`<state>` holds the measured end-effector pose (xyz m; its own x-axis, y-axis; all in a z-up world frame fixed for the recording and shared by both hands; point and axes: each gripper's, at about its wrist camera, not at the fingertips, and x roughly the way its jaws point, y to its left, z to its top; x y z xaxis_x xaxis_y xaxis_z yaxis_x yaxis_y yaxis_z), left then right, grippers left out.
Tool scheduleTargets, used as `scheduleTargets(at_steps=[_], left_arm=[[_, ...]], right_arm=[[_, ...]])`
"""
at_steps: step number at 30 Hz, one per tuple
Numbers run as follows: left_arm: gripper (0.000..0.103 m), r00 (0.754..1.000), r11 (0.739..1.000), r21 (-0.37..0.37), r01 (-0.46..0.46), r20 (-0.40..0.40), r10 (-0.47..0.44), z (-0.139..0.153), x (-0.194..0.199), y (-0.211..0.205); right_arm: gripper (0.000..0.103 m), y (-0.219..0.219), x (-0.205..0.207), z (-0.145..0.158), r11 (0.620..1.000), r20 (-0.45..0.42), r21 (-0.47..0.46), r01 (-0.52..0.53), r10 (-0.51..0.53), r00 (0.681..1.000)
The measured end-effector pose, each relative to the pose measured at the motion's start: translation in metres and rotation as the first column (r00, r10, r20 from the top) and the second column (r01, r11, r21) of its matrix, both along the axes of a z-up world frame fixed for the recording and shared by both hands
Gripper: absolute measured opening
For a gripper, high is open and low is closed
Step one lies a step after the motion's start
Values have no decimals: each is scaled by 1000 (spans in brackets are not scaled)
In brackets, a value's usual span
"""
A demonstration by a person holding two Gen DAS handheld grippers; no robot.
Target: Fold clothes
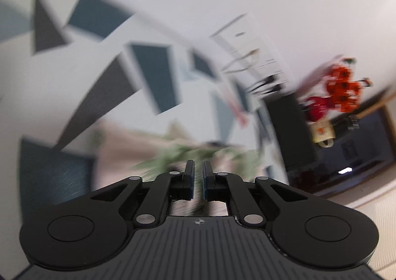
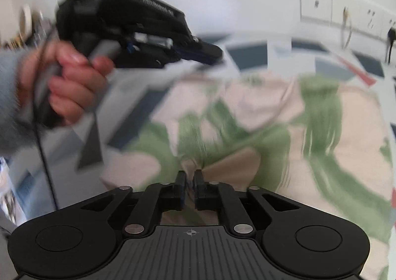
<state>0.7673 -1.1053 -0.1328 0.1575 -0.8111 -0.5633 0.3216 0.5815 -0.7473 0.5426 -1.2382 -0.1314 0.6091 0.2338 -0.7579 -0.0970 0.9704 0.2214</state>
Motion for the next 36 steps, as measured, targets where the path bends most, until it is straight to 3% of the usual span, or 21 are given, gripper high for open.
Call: scheduleTargets(at_steps=[2,5,6,7,9,12,13,14,16,18,21,23,24,25,26,30,33,35,36], left_arm=[[13,1000,1000,-4,-6,-18,5,-6,2,2],[26,999,1000,-10,-1,-33,1,-9,4,-4],[38,999,1000,-12,0,-38,0,-10,5,-6],[58,999,1000,-14,1,-42,-2,-11,6,-9],[74,999,1000,-19,3,-52,-4,-13,7,-15],[70,998,1000,-25,7,-66,-8,-16,9,-23],[55,997,1000,-27,8,-71,-10,-17,9,-26],[48,997,1000,-29,9,-76,-11,-18,10,-29],[19,997,1000,-28,6,-79,-8,-19,10,-30],[8,998,1000,-18,-6,-70,4,-17,8,-25],[5,998,1000,-4,-23,-56,23,-15,6,-17],[5,998,999,6,-35,-47,35,-13,4,-12],[4,998,999,11,-40,-42,41,-12,3,-9],[4,998,999,16,-46,-37,47,-12,2,-7],[4,998,998,20,-52,-32,53,-11,1,-4],[4,997,996,39,-76,-13,76,-8,-2,7],[5,997,992,96,-77,16,76,-11,-3,10],[8,998,997,57,-46,39,44,-4,-5,16],[11,998,999,45,-19,69,16,2,-8,19]], right_arm=[[24,3,1,1,1000,-8,-11,-13,13,1000],[28,4,0,10,998,2,-16,-62,62,998],[28,4,0,12,996,1,-28,-84,84,996],[28,3,-1,13,995,-2,-40,-94,94,996],[28,1,-2,15,994,-9,-63,-91,90,996],[28,-6,-3,16,998,-4,-56,-43,43,999],[28,-9,-3,16,998,3,-52,-19,19,1000],[28,-11,-3,17,999,10,-50,5,-5,1000],[31,-16,-2,17,998,26,-46,50,-49,998],[33,-18,0,19,997,48,-25,78,-77,996],[35,-13,3,18,999,60,22,41,-42,997],[32,-2,7,14,1000,57,-1,-13,13,998],[28,3,8,11,999,54,-24,-33,34,998],[7,6,10,8,998,45,-33,-45,47,998],[2,6,11,6,998,38,-23,-50,51,998],[4,3,12,8,997,19,20,-79,79,997],[15,-1,17,9,996,-34,-10,-83,83,996],[31,-7,19,21,998,-16,6,-64,64,998],[33,-10,20,27,998,-7,15,-54,54,998]])
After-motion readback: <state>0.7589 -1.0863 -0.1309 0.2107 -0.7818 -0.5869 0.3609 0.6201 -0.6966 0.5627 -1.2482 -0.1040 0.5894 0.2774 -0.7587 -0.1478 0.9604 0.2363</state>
